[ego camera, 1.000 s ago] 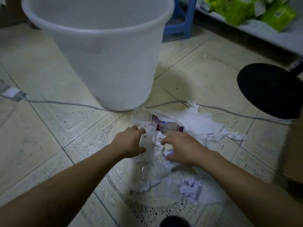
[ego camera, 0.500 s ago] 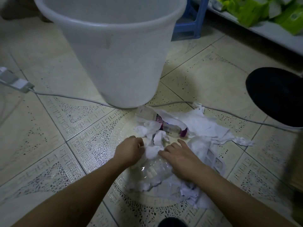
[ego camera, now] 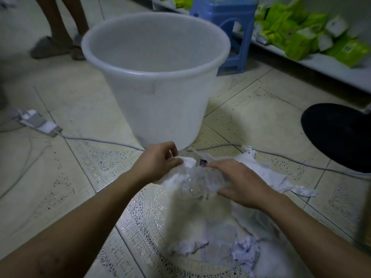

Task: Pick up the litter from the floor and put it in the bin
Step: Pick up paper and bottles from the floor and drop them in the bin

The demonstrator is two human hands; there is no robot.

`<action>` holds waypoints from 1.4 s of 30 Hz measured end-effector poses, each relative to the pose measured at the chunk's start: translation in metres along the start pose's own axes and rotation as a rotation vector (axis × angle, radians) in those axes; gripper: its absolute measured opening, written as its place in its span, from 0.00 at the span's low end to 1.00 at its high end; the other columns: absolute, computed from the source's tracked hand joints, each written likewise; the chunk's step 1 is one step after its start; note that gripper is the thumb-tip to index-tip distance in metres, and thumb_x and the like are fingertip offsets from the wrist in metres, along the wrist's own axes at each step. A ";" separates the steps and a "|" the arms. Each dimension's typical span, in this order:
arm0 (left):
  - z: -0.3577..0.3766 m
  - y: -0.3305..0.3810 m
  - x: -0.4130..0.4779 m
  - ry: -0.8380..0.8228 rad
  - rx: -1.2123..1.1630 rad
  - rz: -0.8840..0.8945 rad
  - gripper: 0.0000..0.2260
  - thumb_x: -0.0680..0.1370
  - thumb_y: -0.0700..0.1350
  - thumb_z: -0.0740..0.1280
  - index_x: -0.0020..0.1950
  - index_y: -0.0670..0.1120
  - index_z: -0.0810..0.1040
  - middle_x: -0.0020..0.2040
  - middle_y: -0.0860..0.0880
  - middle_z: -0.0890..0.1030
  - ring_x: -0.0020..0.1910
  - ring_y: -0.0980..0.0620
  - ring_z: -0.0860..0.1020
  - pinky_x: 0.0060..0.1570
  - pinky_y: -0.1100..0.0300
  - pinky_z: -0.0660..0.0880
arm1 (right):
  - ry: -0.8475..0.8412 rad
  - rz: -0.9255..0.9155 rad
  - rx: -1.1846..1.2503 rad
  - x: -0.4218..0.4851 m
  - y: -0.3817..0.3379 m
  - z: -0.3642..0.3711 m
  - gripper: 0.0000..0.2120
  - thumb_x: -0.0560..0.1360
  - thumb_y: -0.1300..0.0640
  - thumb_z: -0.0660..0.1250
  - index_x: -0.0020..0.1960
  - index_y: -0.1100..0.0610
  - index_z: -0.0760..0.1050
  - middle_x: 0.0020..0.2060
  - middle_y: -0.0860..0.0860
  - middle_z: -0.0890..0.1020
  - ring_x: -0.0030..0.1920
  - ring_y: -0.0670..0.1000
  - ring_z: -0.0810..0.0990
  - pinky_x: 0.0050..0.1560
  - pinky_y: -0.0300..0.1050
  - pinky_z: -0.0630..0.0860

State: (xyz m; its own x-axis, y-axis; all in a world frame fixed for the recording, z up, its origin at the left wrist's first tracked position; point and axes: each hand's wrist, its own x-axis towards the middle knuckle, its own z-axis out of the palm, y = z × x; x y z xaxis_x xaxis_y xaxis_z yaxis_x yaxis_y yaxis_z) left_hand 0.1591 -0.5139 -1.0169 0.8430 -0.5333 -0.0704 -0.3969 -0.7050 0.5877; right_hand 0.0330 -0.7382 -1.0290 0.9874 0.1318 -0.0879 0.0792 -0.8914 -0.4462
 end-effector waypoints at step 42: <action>-0.156 0.078 0.065 0.265 0.005 0.411 0.20 0.73 0.52 0.70 0.64 0.55 0.73 0.62 0.55 0.77 0.55 0.59 0.72 0.56 0.59 0.70 | 0.508 0.310 0.125 0.129 -0.100 -0.202 0.35 0.68 0.46 0.74 0.72 0.46 0.66 0.68 0.48 0.74 0.65 0.50 0.72 0.63 0.49 0.71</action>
State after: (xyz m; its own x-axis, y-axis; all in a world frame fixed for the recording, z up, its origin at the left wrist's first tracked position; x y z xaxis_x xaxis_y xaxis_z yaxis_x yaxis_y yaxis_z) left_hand 0.2399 -0.5308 -0.8498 0.6794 -0.6310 0.3745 -0.7174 -0.4639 0.5198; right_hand 0.1801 -0.7200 -0.8158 0.9064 -0.3764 0.1917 -0.2086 -0.7935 -0.5717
